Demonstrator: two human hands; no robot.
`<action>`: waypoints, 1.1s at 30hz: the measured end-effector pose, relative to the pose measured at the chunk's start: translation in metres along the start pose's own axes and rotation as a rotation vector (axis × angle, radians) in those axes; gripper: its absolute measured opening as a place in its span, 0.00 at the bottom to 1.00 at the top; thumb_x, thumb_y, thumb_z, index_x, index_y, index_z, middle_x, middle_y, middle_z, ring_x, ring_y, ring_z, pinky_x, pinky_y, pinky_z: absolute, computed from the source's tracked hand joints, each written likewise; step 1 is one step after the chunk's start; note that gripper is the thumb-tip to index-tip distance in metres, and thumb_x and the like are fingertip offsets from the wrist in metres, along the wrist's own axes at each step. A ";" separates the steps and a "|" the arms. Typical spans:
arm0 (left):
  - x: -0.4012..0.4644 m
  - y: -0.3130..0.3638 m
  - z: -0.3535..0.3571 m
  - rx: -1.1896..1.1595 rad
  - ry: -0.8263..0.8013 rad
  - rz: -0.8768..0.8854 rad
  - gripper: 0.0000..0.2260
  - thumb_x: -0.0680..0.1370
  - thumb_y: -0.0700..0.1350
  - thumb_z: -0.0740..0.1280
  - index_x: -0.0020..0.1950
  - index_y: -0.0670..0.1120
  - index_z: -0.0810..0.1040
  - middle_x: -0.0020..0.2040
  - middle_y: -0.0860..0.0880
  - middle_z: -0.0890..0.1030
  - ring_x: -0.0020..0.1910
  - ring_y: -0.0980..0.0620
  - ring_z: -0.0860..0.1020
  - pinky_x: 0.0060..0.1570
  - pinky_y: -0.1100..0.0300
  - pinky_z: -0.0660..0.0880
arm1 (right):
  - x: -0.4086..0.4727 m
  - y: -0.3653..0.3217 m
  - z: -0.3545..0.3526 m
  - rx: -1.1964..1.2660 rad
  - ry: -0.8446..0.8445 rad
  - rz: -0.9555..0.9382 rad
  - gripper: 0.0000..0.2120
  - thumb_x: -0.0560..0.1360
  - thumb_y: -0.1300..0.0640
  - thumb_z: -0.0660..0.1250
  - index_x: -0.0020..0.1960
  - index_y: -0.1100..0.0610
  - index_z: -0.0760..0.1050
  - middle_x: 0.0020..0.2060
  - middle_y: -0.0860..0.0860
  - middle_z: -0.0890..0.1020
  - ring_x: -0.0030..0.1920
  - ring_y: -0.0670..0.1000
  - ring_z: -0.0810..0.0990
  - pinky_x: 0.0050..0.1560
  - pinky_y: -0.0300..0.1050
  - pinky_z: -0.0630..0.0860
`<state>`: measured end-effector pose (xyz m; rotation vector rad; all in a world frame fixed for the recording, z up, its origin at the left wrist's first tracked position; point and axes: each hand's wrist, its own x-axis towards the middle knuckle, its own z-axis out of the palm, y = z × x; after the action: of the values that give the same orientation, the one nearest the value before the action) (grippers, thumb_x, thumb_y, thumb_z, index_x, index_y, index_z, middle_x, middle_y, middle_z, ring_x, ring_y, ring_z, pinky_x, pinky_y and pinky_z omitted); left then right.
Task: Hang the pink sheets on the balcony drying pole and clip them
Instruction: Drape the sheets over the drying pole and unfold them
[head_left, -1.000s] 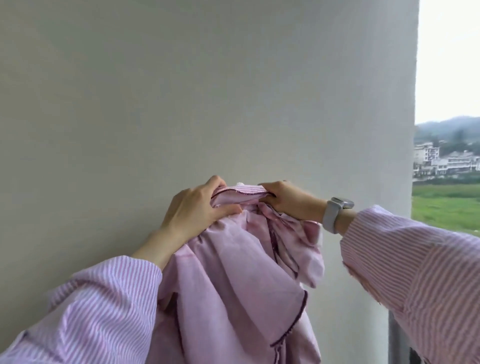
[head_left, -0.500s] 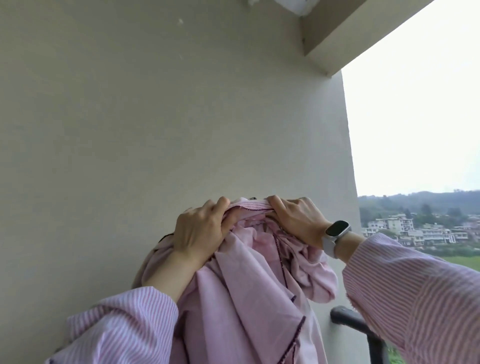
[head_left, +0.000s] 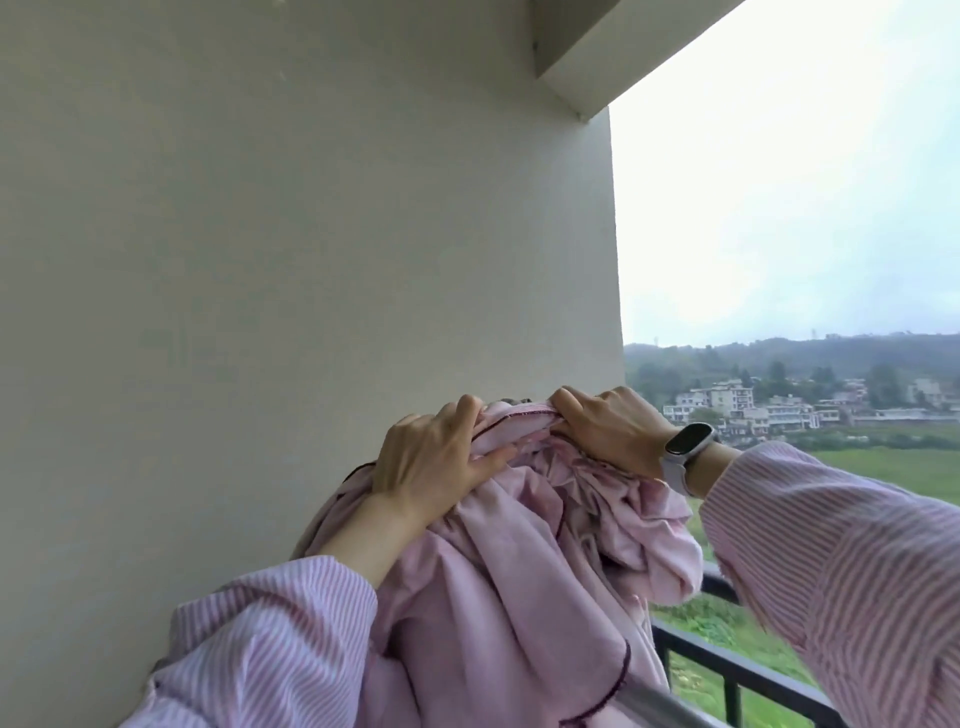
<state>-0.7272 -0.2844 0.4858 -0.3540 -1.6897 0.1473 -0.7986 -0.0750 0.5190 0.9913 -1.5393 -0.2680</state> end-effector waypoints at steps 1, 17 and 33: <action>-0.006 0.011 -0.008 -0.021 -0.029 -0.013 0.21 0.69 0.65 0.56 0.43 0.46 0.66 0.30 0.51 0.77 0.23 0.48 0.75 0.25 0.64 0.60 | -0.009 -0.004 -0.014 0.005 -0.027 0.004 0.13 0.76 0.49 0.51 0.43 0.59 0.65 0.27 0.51 0.74 0.15 0.51 0.68 0.18 0.36 0.57; -0.013 0.188 -0.135 -0.165 -0.252 -0.149 0.19 0.77 0.58 0.55 0.52 0.42 0.68 0.43 0.43 0.80 0.35 0.41 0.79 0.30 0.57 0.66 | -0.106 -0.001 -0.219 0.049 -0.186 0.071 0.06 0.71 0.66 0.67 0.42 0.62 0.68 0.24 0.52 0.73 0.17 0.47 0.59 0.20 0.35 0.58; -0.019 0.421 -0.268 -0.556 -0.341 -0.373 0.16 0.75 0.56 0.63 0.53 0.45 0.76 0.46 0.47 0.79 0.45 0.44 0.78 0.42 0.53 0.75 | -0.262 0.026 -0.440 0.233 -0.646 0.248 0.14 0.78 0.49 0.55 0.57 0.59 0.67 0.40 0.56 0.79 0.31 0.54 0.73 0.30 0.46 0.68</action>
<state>-0.3997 0.0784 0.3831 -0.4324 -2.0914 -0.5781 -0.4383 0.2845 0.4623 0.9242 -2.3045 -0.2495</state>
